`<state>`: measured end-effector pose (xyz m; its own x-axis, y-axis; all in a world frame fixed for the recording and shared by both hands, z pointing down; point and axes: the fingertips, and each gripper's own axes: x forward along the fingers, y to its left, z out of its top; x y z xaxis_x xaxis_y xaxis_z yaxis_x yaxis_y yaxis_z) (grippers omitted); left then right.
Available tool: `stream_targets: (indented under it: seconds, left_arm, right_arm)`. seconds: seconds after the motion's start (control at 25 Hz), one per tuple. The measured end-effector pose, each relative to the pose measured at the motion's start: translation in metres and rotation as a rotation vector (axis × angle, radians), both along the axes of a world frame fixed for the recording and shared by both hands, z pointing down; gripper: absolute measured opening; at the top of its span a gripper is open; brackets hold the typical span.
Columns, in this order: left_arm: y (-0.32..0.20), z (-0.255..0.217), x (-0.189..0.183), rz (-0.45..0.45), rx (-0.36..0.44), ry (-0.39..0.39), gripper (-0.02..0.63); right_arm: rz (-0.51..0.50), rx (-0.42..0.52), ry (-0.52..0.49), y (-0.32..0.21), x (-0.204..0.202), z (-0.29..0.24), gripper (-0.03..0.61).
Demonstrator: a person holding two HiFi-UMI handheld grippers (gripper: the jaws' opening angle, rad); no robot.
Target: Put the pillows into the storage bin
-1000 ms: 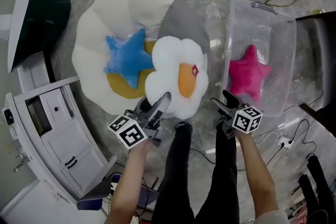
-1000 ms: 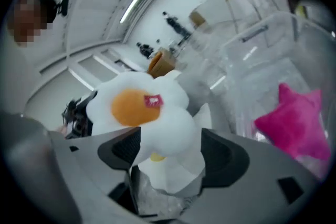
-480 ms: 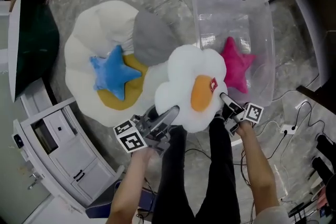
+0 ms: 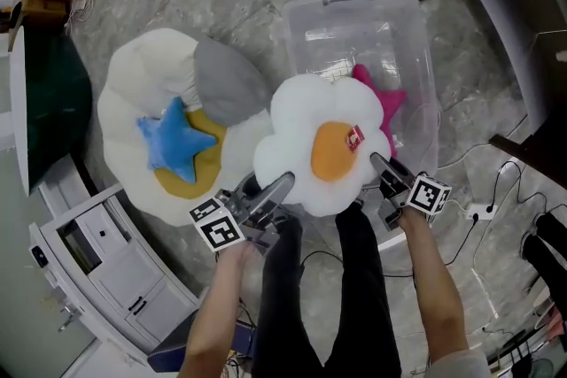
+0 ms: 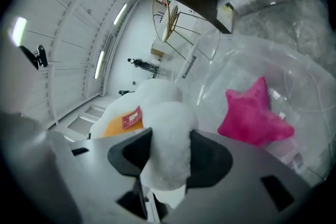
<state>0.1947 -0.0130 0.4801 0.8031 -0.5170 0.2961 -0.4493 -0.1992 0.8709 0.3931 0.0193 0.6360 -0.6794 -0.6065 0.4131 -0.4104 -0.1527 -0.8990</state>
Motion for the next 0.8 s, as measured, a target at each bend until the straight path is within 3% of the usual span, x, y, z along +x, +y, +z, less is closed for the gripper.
stream_targets:
  seconds: [0.24,0.52,0.8]
  left_arm:
    - [-0.019,0.026,0.034,-0.050,-0.048,-0.028,0.233]
    - [-0.051,0.050,0.060,-0.129,-0.102,-0.074,0.264]
    - [-0.072,0.067,0.073,-0.159,-0.129,-0.177,0.282]
  right_arm:
    - [0.082,0.046,0.096,-0.026,0.062,-0.022,0.138]
    - [0.116,0.080,0.068,-0.056,0.109,-0.050,0.109]
    - [0.086,0.189,0.086,-0.097,0.143,-0.084,0.101]
